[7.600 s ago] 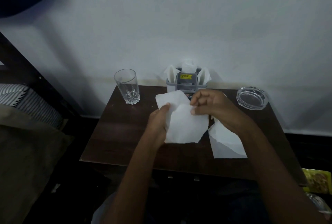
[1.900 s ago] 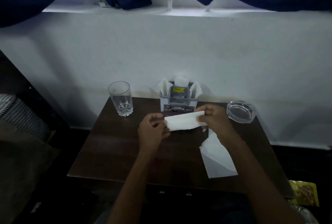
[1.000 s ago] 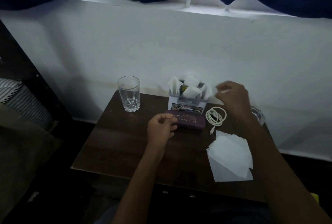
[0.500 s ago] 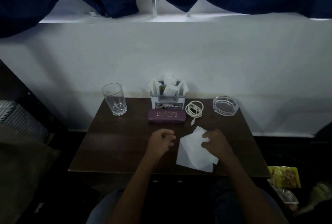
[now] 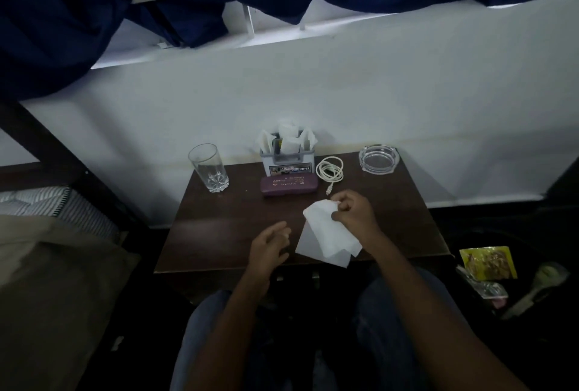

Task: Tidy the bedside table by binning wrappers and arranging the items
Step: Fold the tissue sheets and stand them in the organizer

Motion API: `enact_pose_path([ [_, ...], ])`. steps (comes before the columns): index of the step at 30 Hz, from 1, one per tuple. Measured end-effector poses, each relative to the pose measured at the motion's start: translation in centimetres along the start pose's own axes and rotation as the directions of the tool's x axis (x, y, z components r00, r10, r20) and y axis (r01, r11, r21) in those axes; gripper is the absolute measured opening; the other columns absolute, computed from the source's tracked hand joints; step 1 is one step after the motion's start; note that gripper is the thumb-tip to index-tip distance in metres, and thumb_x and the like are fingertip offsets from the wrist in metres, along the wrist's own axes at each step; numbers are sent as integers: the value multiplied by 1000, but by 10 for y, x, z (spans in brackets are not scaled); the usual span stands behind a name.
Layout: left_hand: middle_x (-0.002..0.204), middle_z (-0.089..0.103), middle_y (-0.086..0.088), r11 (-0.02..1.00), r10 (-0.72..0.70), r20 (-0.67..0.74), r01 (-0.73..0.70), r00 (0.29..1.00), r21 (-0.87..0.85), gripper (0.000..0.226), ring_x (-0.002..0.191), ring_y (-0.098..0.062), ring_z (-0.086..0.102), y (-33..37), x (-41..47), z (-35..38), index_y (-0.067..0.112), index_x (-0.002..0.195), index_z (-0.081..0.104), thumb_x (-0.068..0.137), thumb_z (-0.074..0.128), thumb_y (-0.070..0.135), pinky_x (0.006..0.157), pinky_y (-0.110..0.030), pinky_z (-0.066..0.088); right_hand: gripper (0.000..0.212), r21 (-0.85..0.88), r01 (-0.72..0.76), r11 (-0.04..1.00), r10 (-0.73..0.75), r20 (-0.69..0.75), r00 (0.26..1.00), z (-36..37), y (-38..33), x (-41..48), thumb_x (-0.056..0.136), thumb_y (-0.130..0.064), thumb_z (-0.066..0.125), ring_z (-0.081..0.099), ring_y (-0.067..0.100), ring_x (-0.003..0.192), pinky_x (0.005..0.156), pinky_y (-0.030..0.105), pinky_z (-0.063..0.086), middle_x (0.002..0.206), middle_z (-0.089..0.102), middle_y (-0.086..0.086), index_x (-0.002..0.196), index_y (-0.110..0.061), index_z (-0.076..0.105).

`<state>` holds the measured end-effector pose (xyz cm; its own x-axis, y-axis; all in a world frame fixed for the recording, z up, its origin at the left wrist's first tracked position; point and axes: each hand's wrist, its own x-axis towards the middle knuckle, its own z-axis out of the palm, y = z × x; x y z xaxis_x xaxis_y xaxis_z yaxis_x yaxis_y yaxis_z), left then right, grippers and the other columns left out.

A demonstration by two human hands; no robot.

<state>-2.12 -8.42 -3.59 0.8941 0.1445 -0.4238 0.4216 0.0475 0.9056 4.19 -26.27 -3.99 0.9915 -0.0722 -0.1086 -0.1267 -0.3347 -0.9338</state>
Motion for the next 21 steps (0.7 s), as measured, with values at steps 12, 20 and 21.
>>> enact_pose_path([
  [12,121,67,-3,987,48,309,3,950,-160,40,112,-20,63,-10,-59,-31,18,128,54,89,57,27,94,-36,51,37,564,-286,774,77,365,928,21,-19,-81,68,16,54,54,17,61,61,27,42,59,50,4,93,-11,60],
  [20,111,63,-17,957,-45,192,98,980,-273,35,95,-30,64,-11,-61,-21,-4,125,50,95,49,15,82,-40,53,31,416,-229,880,107,296,949,28,-7,-85,71,7,69,61,13,63,63,24,48,61,62,-2,92,-15,63],
  [21,108,62,-16,949,-59,160,105,985,-298,34,90,-28,63,-11,-60,-20,-6,124,50,95,49,13,78,-38,52,29,428,-230,874,116,276,954,26,-7,-81,73,7,68,62,16,67,63,25,50,67,63,0,92,-14,63],
])
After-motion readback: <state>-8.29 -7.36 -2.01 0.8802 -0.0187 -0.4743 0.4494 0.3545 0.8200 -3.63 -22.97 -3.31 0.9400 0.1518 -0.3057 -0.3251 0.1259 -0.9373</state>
